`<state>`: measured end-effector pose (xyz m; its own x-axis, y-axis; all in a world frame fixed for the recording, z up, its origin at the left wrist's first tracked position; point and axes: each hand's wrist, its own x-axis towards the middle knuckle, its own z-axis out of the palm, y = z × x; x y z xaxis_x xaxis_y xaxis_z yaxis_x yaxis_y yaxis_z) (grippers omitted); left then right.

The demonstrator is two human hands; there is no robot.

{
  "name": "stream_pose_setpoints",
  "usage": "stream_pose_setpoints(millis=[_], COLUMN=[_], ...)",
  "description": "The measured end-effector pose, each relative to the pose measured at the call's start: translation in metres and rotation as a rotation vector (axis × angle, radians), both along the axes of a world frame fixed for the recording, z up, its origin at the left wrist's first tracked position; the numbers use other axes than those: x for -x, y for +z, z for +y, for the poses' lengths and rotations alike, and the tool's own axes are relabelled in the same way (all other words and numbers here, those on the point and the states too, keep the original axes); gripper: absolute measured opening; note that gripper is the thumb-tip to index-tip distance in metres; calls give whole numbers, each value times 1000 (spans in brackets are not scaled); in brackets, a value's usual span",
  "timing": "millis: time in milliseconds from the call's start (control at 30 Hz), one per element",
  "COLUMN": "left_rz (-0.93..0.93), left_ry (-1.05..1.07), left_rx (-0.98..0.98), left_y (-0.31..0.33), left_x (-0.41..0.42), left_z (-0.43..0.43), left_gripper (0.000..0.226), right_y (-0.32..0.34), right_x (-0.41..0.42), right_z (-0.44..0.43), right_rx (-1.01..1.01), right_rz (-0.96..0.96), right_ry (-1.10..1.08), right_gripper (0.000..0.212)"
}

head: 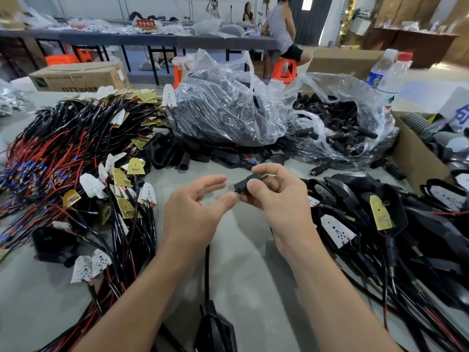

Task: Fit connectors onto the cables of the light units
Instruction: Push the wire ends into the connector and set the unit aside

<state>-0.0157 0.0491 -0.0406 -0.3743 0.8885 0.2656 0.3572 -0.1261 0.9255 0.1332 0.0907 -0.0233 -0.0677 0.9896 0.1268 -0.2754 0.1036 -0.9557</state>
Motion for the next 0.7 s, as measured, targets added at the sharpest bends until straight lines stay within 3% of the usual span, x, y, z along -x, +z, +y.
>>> stream_pose_setpoints(millis=[67, 233, 367, 633, 700], left_rz=[122, 73, 133, 34, 2], left_ry=[17, -47, -107, -143, -145], left_rx=[44, 69, 2, 72, 52], left_y=[2, -2, -4, -7, -7], left_x=[3, 6, 5, 7, 7], left_z=[1, 5, 7, 9, 9], left_gripper=[25, 4, 12, 21, 20], right_y=[0, 1, 0, 3, 4], right_x=[-2, -5, -1, -1, -1], right_z=[1, -1, -5, -4, -3], right_rx=[22, 39, 8, 47, 69], right_rz=[63, 56, -142, -51, -35], right_ry=[-29, -17, 80, 49, 33], right_gripper=[22, 23, 24, 14, 26])
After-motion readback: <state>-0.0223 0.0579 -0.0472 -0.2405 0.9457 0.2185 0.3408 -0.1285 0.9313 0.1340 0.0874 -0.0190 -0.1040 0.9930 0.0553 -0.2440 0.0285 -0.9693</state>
